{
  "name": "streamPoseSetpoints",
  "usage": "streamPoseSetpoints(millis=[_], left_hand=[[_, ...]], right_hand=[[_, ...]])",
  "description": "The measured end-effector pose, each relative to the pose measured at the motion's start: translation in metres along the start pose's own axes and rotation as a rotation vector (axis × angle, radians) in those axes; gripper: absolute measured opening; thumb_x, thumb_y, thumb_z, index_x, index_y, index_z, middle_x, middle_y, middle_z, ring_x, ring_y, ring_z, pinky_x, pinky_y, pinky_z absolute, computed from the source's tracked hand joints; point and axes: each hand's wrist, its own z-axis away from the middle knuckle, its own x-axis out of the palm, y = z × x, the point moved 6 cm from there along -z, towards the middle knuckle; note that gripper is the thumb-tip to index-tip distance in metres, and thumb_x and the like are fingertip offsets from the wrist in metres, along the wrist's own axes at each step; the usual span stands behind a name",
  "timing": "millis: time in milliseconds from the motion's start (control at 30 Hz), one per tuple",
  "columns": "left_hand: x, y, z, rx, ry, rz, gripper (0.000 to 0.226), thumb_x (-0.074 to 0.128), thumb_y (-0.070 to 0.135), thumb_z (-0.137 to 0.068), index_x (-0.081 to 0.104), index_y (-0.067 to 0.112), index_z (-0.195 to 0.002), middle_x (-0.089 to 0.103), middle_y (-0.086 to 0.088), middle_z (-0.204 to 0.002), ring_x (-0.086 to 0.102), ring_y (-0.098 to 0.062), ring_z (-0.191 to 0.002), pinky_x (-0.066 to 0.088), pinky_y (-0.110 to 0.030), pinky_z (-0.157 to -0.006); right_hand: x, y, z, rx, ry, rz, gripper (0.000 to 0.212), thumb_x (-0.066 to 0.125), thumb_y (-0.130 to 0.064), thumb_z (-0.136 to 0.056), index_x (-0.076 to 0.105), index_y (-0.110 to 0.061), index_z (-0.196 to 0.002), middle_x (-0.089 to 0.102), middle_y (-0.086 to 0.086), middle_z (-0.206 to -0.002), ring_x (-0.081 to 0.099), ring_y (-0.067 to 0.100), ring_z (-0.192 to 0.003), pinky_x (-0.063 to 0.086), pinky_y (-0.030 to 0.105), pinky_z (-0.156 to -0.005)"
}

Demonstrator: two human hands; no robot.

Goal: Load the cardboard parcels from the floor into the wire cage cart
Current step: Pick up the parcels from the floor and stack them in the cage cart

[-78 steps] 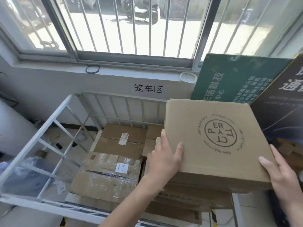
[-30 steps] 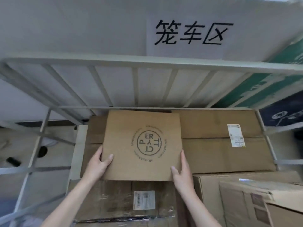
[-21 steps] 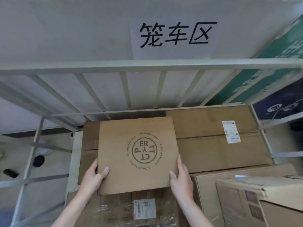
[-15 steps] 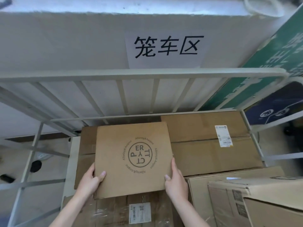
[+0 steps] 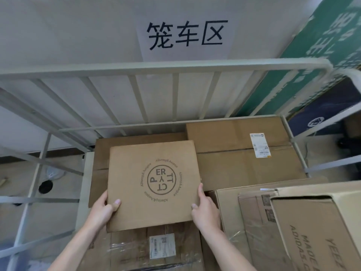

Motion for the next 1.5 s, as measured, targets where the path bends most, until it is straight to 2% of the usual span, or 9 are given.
streamPoseSetpoints(millis=[267,433,633,733,867,1067,1200,1400,1500], left_hand=[[0.004,0.003,-0.007,-0.002,-0.002,-0.049,0.053,0.056,0.024,-0.098,0.037,0.021,-0.147,0.055,-0.005,-0.141,0.055,-0.027,-0.120,0.044,-0.045,-0.101],[0.016,0.016,0.030,0.079,0.087,-0.258,0.085,0.049,0.046,-0.098,-0.005,0.018,-0.157,0.010,-0.008,-0.165,0.014,-0.029,-0.150,0.016,-0.049,-0.121],[0.096,0.075,0.192,0.345,-0.084,-0.280,0.069,0.039,0.060,-0.095,0.022,0.029,-0.154,0.026,0.010,-0.159,0.025,-0.010,-0.145,0.025,-0.038,-0.115],[0.131,0.105,0.270,0.336,-0.184,-0.107,0.053,0.045,0.052,-0.097,0.039,0.033,-0.145,0.042,0.011,-0.150,0.039,-0.001,-0.130,0.032,-0.028,-0.106],[0.179,0.149,0.381,0.327,-0.311,0.101,0.059,0.051,0.063,-0.080,0.046,0.040,-0.134,0.052,0.019,-0.136,0.048,0.017,-0.117,0.038,-0.012,-0.093],[0.259,0.168,0.465,0.217,-0.431,0.174,0.103,0.065,0.066,-0.070,0.012,0.039,-0.153,0.033,0.014,-0.143,0.043,-0.003,-0.128,0.038,-0.029,-0.107],[0.282,0.170,0.475,0.244,-0.341,0.149,0.107,0.073,0.052,-0.079,-0.003,0.043,-0.153,0.028,0.011,-0.151,0.041,-0.004,-0.127,0.035,-0.028,-0.106],[0.266,0.161,0.468,0.233,-0.302,0.202,0.098,0.080,0.040,-0.077,0.016,0.041,-0.151,0.045,0.018,-0.143,0.051,-0.003,-0.118,0.038,-0.031,-0.105],[0.210,0.141,0.466,0.218,-0.230,0.194,0.108,0.083,0.051,-0.066,0.018,0.040,-0.151,0.040,0.025,-0.144,0.046,-0.003,-0.127,0.038,-0.030,-0.104]], right_hand=[[0.000,-0.007,-0.004,-0.006,-0.072,-0.010,0.077,0.048,-0.022,-0.098,-0.002,-0.035,-0.156,0.053,0.001,-0.122,0.057,0.017,-0.084,0.047,0.033,-0.068],[-0.035,-0.019,0.043,-0.003,-0.140,-0.239,0.073,0.049,-0.022,-0.097,0.009,-0.032,-0.157,0.024,0.000,-0.161,0.046,0.021,-0.132,0.045,0.034,-0.102],[-0.130,-0.037,0.165,-0.171,-0.204,-0.614,0.065,0.050,-0.030,-0.095,0.023,-0.041,-0.153,0.036,-0.022,-0.152,0.046,-0.006,-0.126,0.048,0.016,-0.092],[-0.188,-0.035,0.217,-0.299,-0.212,-0.696,0.064,0.051,-0.043,-0.087,0.032,-0.045,-0.148,0.038,-0.025,-0.150,0.040,-0.010,-0.131,0.038,0.026,-0.109],[-0.313,0.026,0.272,-0.397,-0.037,-0.735,0.047,0.051,-0.052,-0.087,0.037,-0.067,-0.128,0.050,-0.038,-0.132,0.041,-0.018,-0.124,0.040,0.009,-0.097],[-0.450,0.207,0.247,-0.092,0.592,-0.244,0.061,0.049,-0.045,-0.094,0.030,-0.027,-0.149,0.044,0.000,-0.149,0.038,0.020,-0.137,0.037,0.048,-0.110],[-0.443,0.299,0.209,0.200,0.344,-0.232,0.090,0.050,-0.062,-0.089,0.006,-0.022,-0.156,0.022,0.009,-0.161,0.024,0.032,-0.146,0.030,0.054,-0.113],[-0.431,0.288,0.230,0.171,0.240,-0.314,0.060,0.054,-0.057,-0.090,0.047,-0.021,-0.137,0.058,0.004,-0.133,0.055,0.028,-0.117,0.047,0.048,-0.096],[-0.414,0.254,0.267,0.122,0.201,-0.314,0.062,0.052,-0.057,-0.090,0.042,-0.023,-0.141,0.059,-0.001,-0.130,0.057,0.023,-0.115,0.050,0.045,-0.094]])
